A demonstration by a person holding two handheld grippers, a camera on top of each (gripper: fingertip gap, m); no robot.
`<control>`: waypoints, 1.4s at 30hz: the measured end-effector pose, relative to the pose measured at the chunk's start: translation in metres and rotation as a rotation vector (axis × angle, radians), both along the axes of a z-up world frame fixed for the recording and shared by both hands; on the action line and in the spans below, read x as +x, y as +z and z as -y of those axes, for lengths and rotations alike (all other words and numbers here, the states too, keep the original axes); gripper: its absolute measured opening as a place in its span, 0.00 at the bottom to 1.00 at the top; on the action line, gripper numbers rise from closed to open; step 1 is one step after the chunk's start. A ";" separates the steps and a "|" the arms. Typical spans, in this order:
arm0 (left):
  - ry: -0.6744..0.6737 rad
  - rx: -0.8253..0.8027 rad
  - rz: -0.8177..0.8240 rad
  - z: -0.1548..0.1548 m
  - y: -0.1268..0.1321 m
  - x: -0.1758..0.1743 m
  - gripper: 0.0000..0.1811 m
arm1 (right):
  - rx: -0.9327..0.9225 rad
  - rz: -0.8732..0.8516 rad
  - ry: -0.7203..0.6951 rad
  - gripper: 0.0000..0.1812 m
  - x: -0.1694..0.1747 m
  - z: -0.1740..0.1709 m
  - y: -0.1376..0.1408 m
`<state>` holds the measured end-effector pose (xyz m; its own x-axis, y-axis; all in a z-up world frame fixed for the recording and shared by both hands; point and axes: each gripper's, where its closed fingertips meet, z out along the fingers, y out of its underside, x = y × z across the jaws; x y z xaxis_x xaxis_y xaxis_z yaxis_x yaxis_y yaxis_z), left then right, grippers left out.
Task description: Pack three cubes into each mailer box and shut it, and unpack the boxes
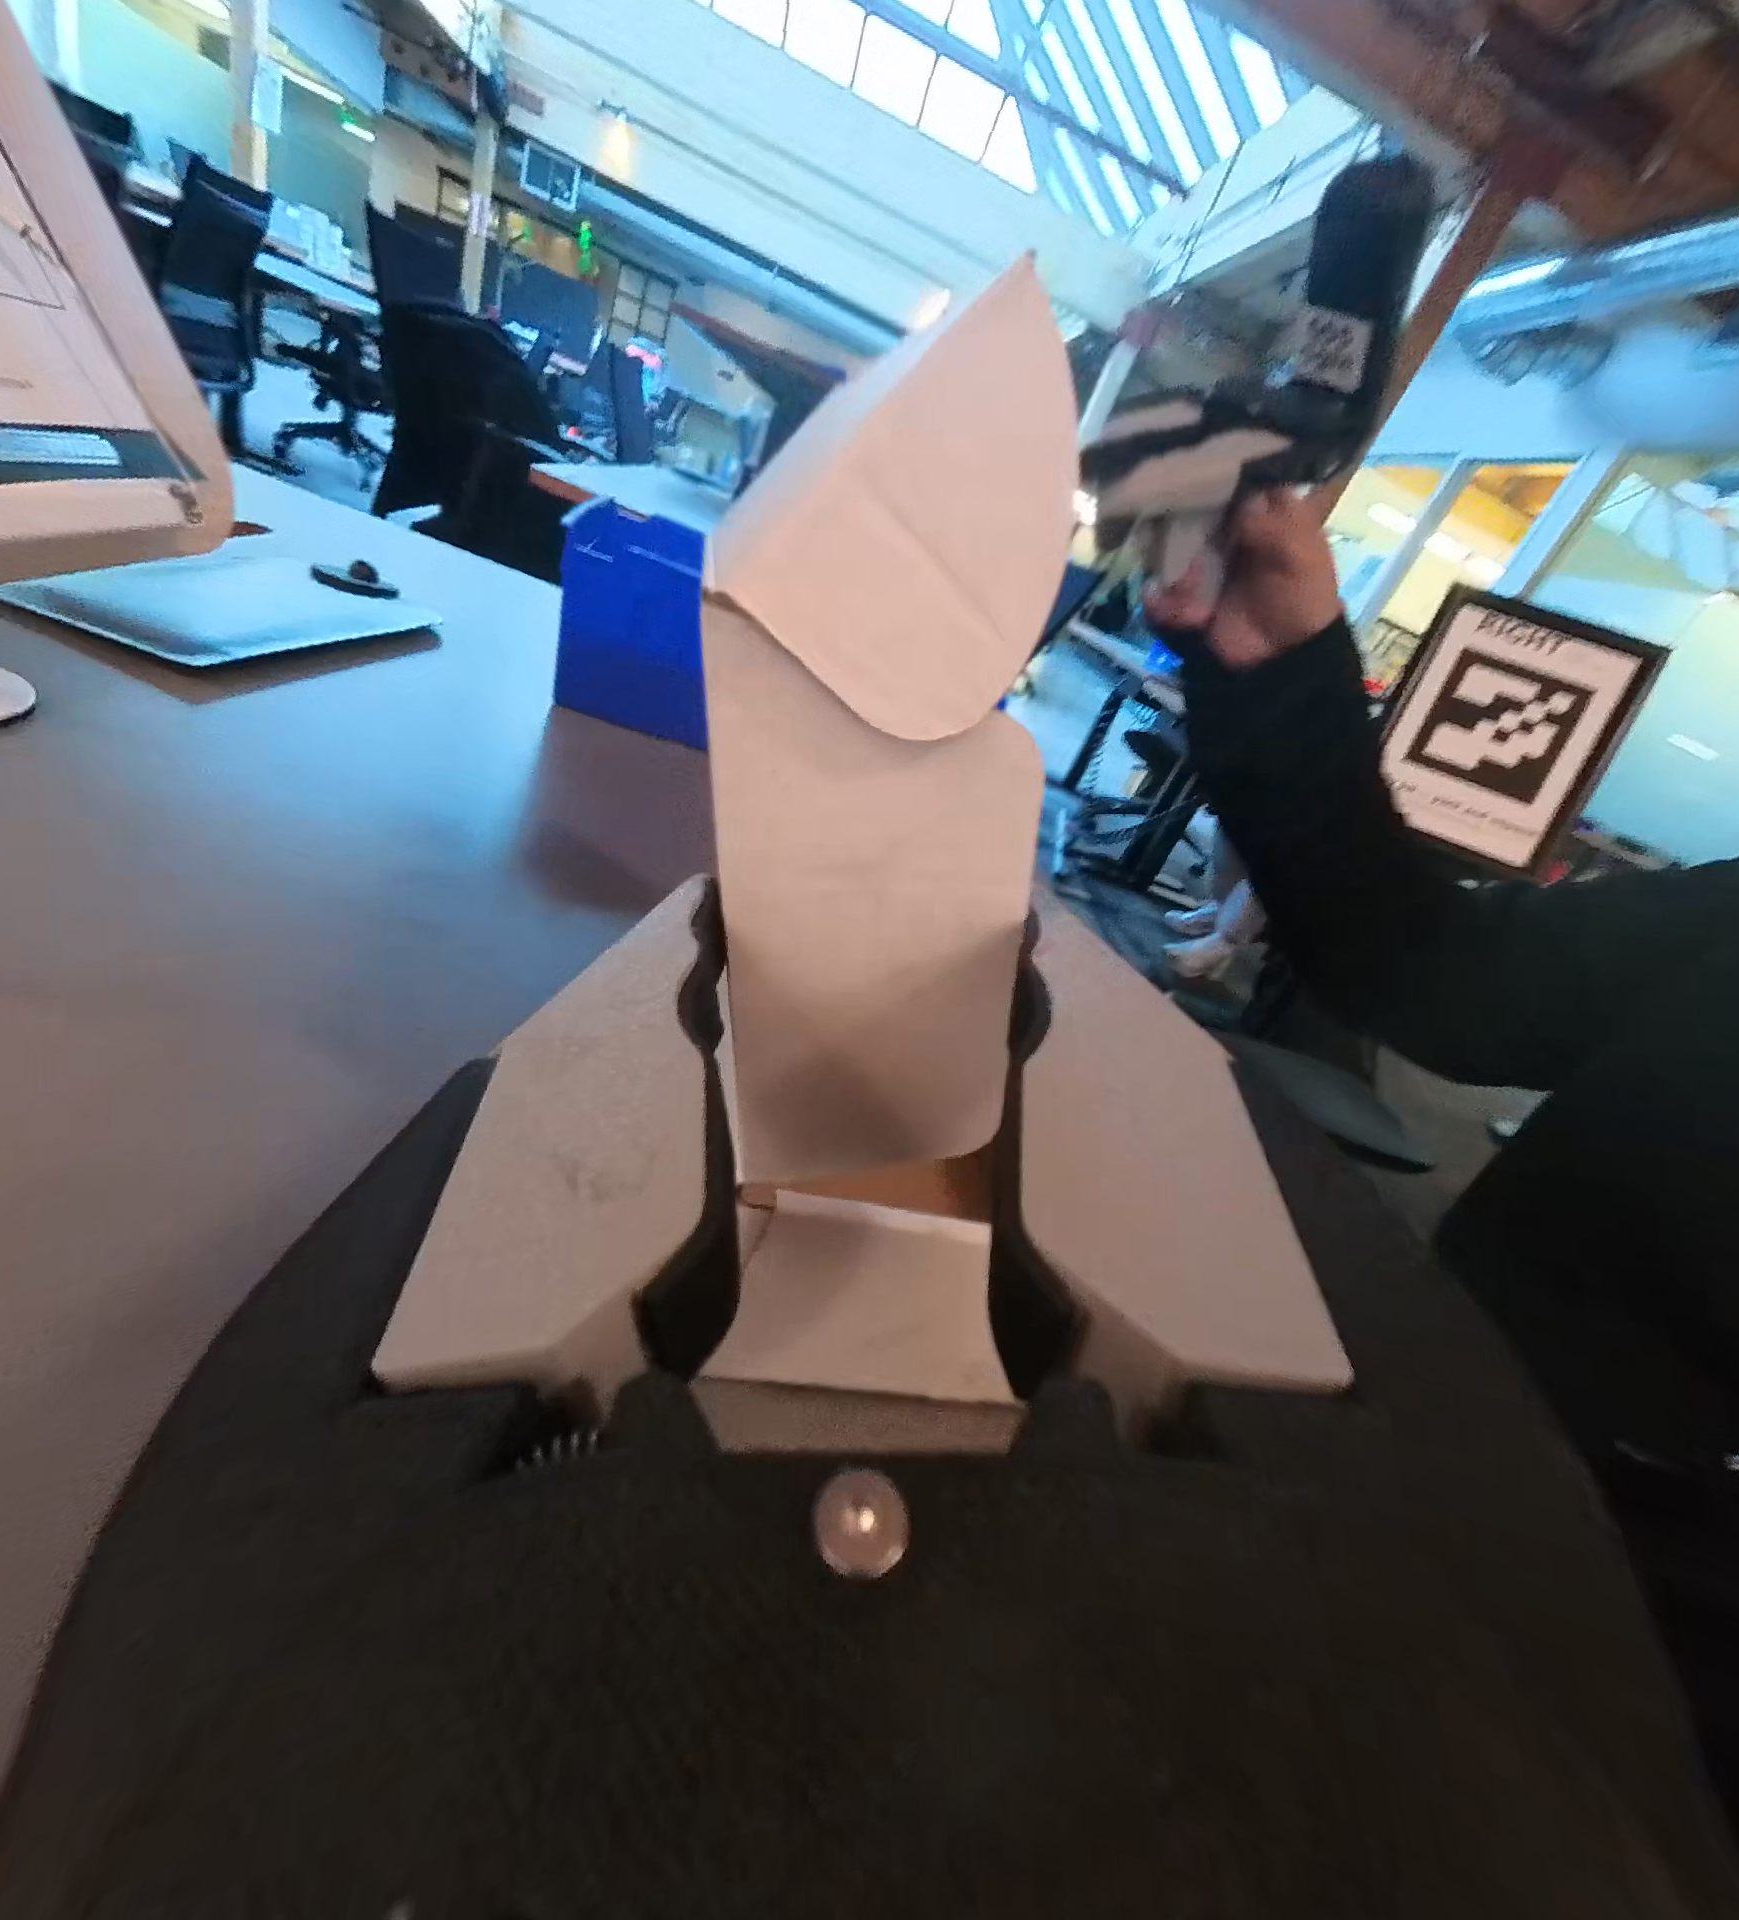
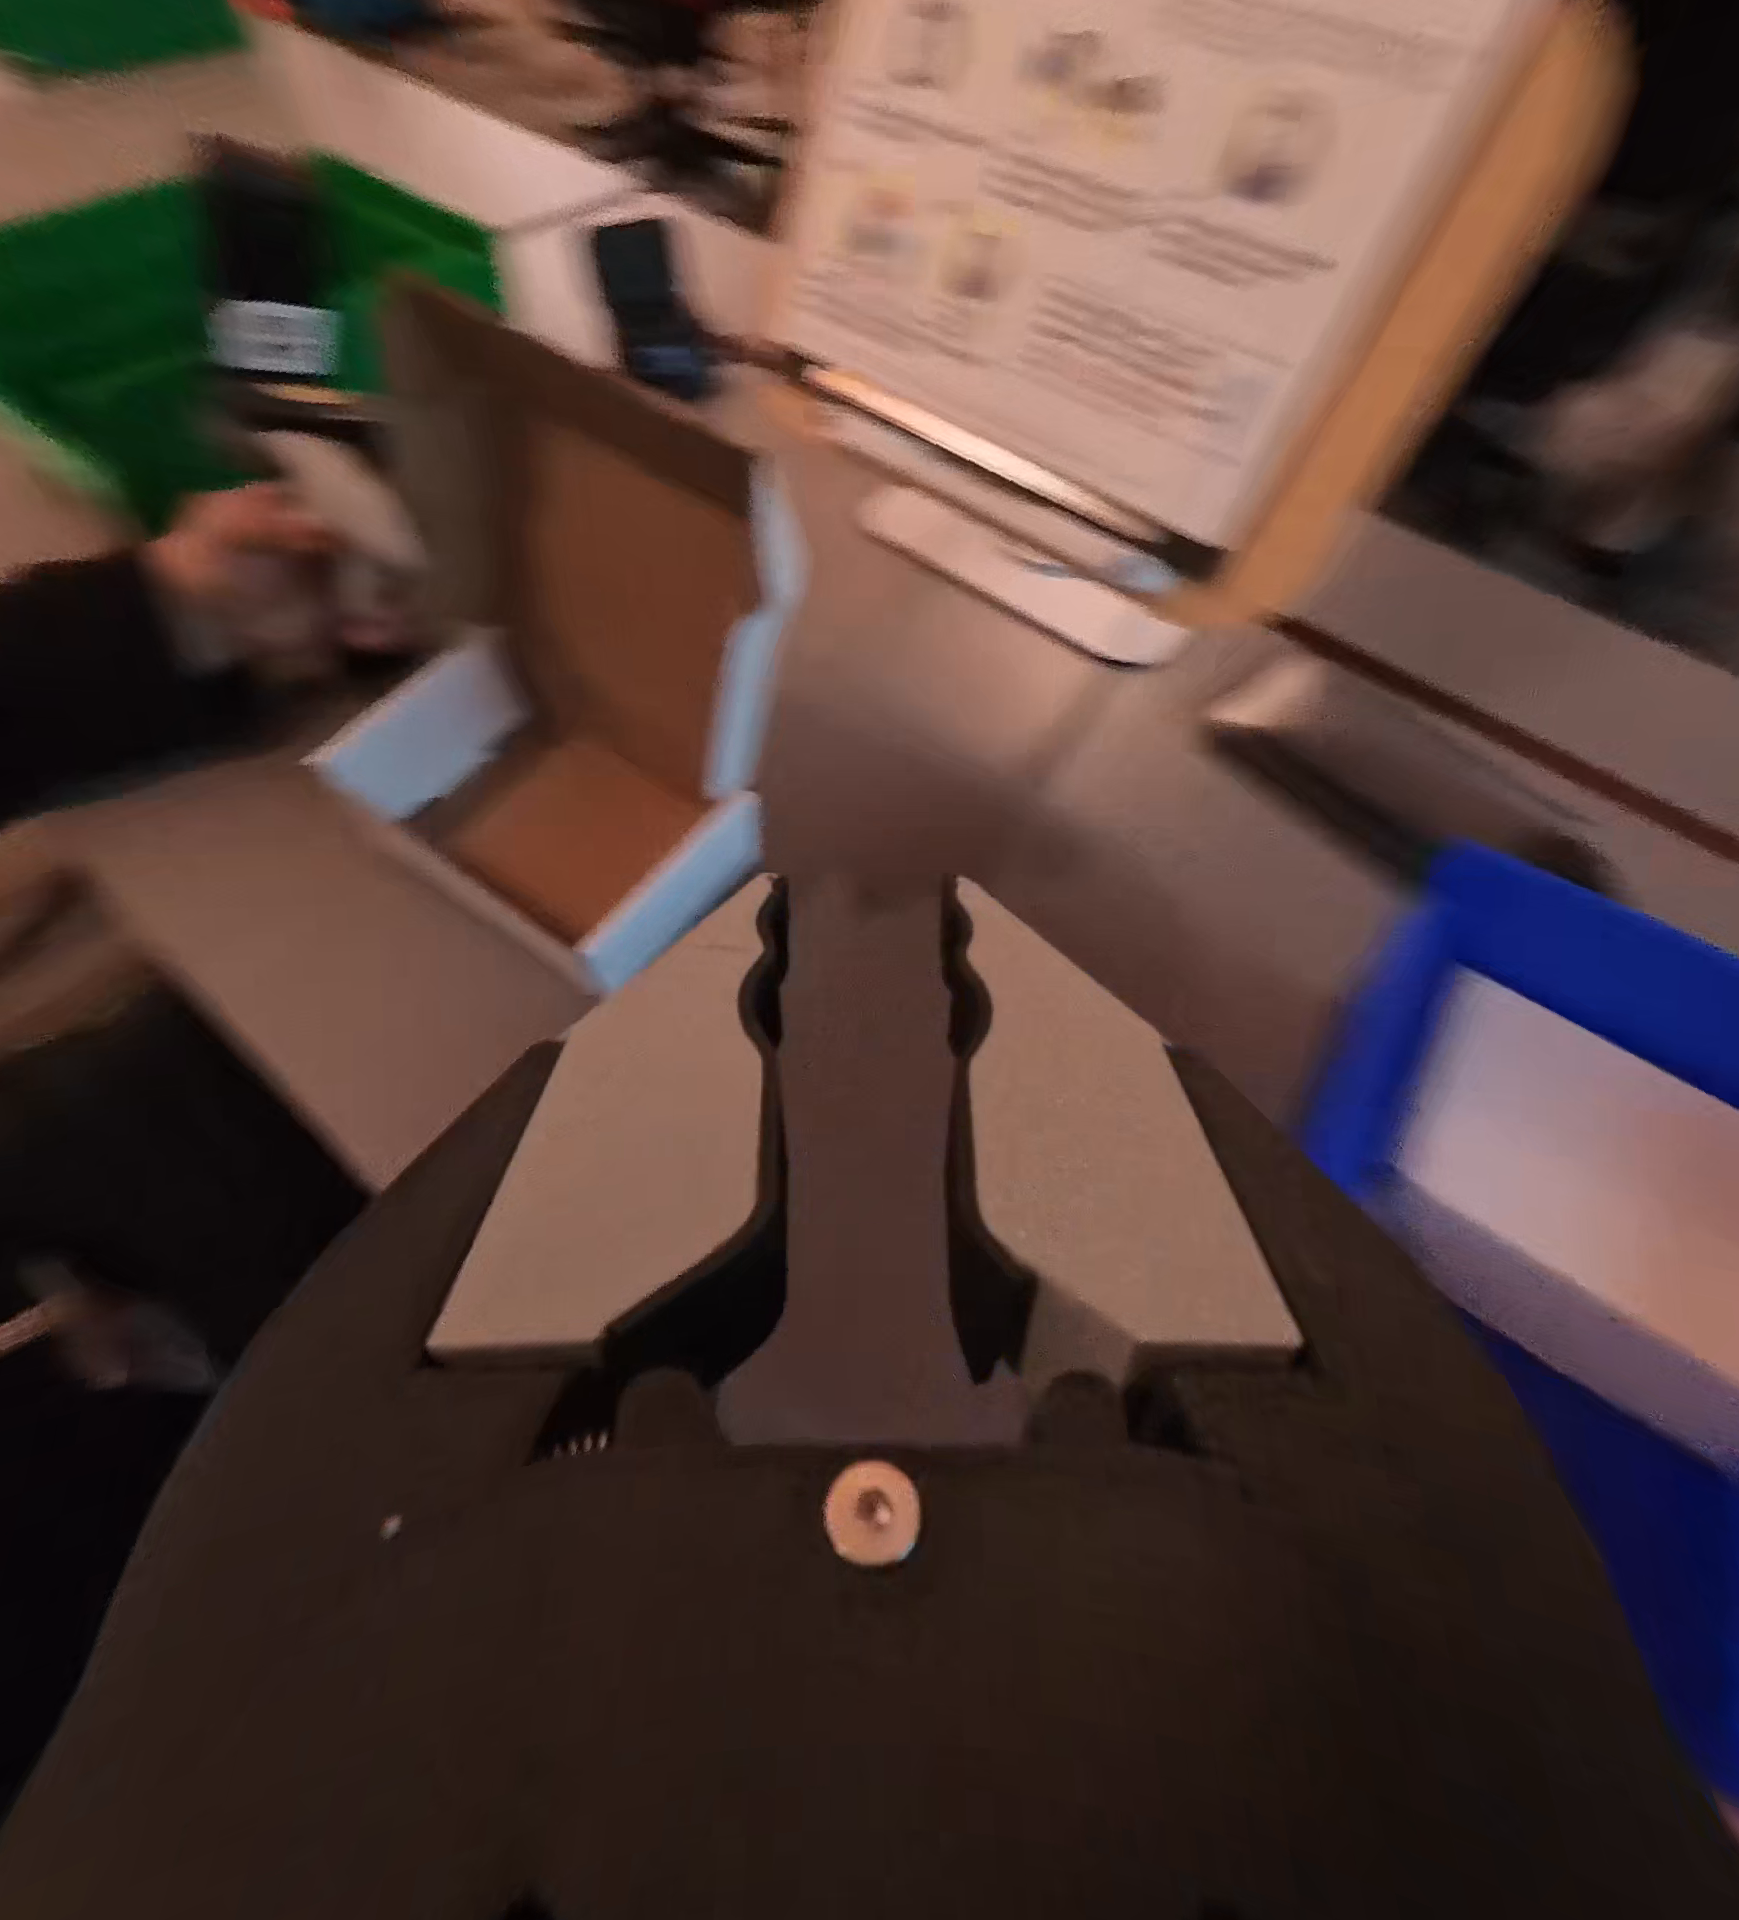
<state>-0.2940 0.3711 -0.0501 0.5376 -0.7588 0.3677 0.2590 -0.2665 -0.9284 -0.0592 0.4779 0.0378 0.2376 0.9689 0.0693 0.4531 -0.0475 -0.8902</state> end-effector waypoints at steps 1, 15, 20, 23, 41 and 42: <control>-0.017 0.006 0.025 0.003 0.004 -0.003 0.29 | -0.042 -0.007 0.100 0.17 -0.019 0.018 -0.006; -0.072 0.077 0.141 0.030 0.030 -0.037 0.33 | -0.292 -0.237 0.702 0.25 -0.171 0.071 -0.084; -0.195 0.057 0.097 0.048 0.022 -0.030 0.32 | -0.416 -0.292 0.819 0.26 -0.165 0.083 -0.084; -0.255 0.064 0.071 0.062 0.021 -0.027 0.33 | -0.418 -0.282 0.827 0.26 -0.166 0.088 -0.089; -0.203 0.138 -0.059 0.056 0.011 -0.008 0.32 | -0.356 -0.274 0.782 0.25 -0.166 0.093 -0.102; -0.178 0.141 -0.072 0.053 0.013 -0.007 0.31 | -0.345 -0.273 0.768 0.25 -0.167 0.091 -0.102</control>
